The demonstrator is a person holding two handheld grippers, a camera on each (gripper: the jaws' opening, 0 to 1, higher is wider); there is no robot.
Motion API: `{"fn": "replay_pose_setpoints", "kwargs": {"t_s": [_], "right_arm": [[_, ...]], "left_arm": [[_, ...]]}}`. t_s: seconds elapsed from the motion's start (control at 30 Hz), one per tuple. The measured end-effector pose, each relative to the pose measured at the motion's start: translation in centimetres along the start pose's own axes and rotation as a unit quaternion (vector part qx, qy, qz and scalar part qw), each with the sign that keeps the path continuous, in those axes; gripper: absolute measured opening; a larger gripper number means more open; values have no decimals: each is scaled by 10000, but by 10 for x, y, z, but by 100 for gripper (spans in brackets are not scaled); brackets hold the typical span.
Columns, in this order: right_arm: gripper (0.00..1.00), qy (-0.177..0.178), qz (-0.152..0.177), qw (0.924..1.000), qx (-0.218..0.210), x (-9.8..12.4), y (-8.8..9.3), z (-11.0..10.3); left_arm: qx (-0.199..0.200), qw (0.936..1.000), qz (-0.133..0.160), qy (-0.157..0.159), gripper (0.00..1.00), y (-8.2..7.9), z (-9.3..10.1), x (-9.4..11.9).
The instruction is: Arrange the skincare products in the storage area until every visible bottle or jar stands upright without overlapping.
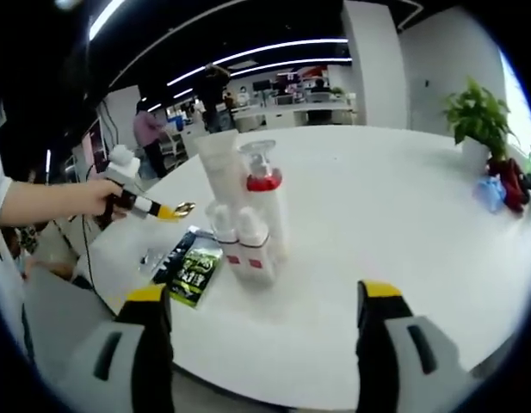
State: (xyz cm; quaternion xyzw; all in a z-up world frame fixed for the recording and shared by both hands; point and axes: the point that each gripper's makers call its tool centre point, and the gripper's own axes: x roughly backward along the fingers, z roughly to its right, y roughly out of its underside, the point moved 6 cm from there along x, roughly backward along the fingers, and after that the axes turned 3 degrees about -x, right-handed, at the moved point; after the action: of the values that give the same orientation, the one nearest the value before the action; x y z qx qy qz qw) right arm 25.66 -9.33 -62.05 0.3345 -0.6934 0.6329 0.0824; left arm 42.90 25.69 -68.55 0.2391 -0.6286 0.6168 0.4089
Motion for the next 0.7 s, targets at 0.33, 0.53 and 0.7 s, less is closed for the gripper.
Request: {"fn": "replay_pose_setpoints", "kwargs": {"t_s": [0.33, 0.53, 0.7], "right_arm": [[89, 131, 40, 9999, -35, 1, -5, 7], [89, 224, 59, 9997, -15, 3, -8, 14], [89, 262, 68, 9996, 5, 5, -10, 15]], "left_arm": [[20, 9997, -148, -176, 72, -13, -11, -26], [-3, 9996, -69, -274, 62, -21, -17, -33], [-164, 9990, -84, -418, 51, -19, -17, -30]]}}
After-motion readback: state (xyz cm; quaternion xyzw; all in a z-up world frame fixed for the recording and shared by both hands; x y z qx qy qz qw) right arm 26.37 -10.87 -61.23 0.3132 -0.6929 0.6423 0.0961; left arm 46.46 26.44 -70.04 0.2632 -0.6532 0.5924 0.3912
